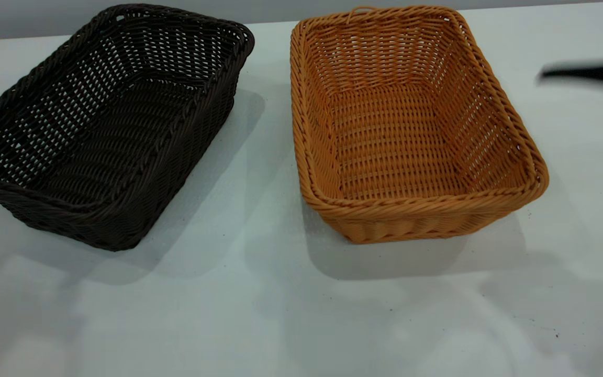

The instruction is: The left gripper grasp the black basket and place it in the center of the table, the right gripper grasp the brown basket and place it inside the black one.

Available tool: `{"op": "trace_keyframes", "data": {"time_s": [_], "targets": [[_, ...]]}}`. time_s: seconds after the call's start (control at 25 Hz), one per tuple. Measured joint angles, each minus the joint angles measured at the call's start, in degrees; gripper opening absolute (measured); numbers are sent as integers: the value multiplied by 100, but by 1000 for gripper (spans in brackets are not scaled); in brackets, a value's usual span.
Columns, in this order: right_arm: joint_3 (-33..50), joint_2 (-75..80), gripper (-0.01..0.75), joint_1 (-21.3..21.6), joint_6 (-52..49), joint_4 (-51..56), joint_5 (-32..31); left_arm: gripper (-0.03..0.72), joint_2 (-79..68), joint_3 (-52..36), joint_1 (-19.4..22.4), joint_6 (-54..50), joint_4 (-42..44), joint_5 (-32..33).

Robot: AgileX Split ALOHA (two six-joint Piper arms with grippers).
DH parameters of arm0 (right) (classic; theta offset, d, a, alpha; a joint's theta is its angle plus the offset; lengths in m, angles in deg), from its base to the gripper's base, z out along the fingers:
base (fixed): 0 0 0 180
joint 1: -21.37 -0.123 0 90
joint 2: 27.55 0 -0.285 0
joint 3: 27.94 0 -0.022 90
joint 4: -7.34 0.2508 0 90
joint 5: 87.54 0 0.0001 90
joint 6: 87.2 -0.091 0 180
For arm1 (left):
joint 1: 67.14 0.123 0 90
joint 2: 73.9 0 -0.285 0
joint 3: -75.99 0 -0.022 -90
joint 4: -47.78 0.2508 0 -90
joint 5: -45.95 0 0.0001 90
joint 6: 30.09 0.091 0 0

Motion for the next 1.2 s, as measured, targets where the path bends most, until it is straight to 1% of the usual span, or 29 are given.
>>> {"op": "trace_keyframes", "data": {"time_s": [0.08,0.16,0.28,0.44,0.64,0.96,1.2], "targets": [[-55,291,486,-458,-105,23,229,529,0,0,0,0,0,35],[-159,599,486,-783,-196,17,307,529,0,0,0,-7,-27,35],[-351,980,483,-1101,-225,11,294,529,0,0,0,-7,-145,35],[-520,1375,465,-1143,-444,-3,214,529,0,0,0,-7,-145,35],[-775,1831,461,-1138,-366,-9,55,529,0,0,0,-7,-145,35],[-1180,2699,461,-1138,-343,-9,-469,530,0,0,0,-11,-145,35],[-1245,3168,460,-1138,-351,-14,-551,531,0,0,0,-11,-145,35]]}}
